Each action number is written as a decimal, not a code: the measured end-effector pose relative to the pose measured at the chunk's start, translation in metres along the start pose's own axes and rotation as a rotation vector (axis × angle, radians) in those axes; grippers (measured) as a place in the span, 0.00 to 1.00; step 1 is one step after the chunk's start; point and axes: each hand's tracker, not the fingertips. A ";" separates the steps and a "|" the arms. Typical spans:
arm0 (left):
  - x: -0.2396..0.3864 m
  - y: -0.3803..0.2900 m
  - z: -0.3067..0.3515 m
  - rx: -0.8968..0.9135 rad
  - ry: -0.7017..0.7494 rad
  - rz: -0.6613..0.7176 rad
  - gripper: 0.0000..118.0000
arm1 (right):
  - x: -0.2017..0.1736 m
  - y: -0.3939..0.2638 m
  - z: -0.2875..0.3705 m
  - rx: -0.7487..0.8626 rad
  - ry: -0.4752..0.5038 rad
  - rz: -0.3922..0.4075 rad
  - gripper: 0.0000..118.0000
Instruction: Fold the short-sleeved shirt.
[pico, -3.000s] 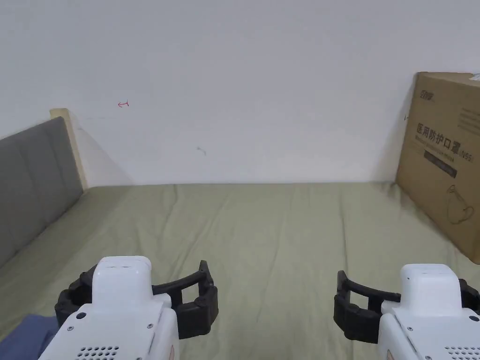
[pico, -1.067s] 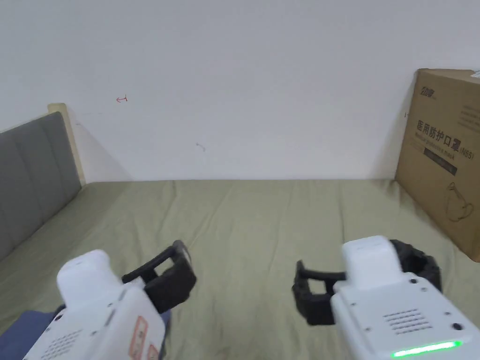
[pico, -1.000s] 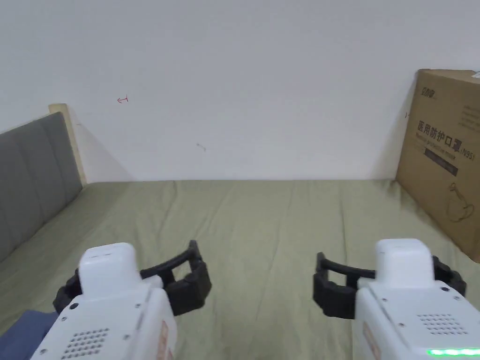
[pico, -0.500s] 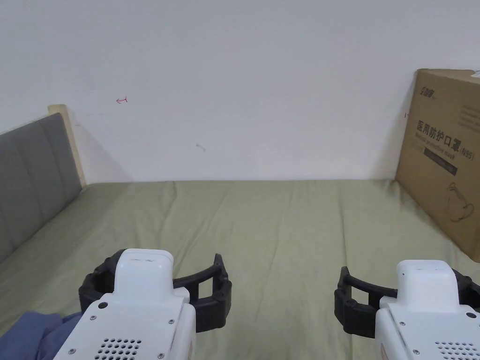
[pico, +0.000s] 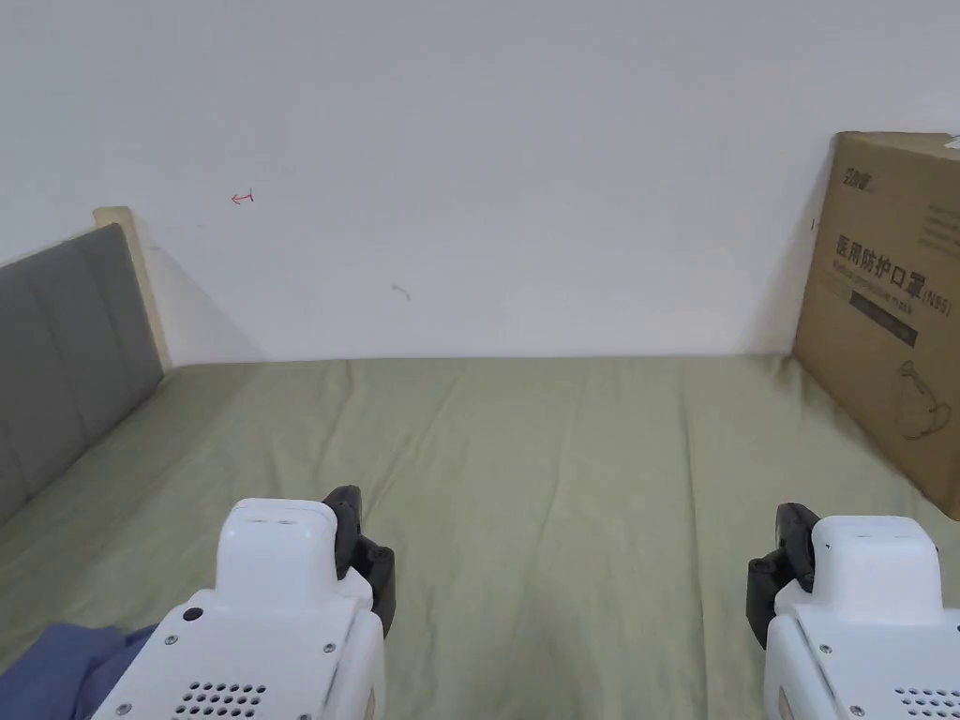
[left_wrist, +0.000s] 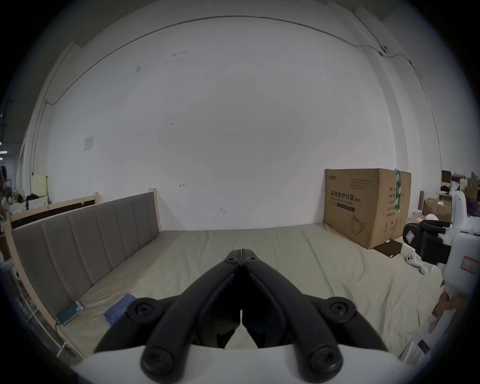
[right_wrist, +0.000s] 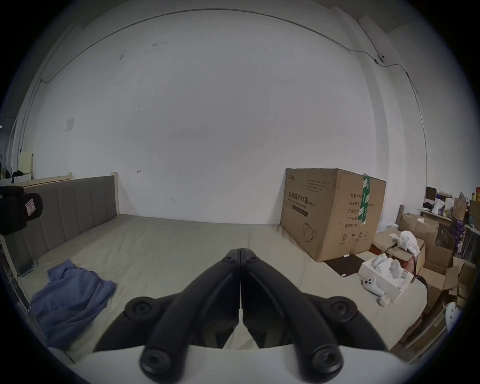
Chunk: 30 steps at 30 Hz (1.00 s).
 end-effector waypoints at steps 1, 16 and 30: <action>0.001 0.000 0.000 0.005 0.006 0.001 0.00 | 0.002 0.000 -0.002 -0.016 0.016 -0.008 0.01; -0.083 0.018 0.055 -0.008 0.329 0.019 0.00 | -0.088 0.021 -0.013 0.000 0.375 -0.017 0.00; -0.137 -0.002 0.077 -0.128 0.553 0.019 0.00 | -0.173 0.009 -0.009 -0.069 0.630 0.034 0.01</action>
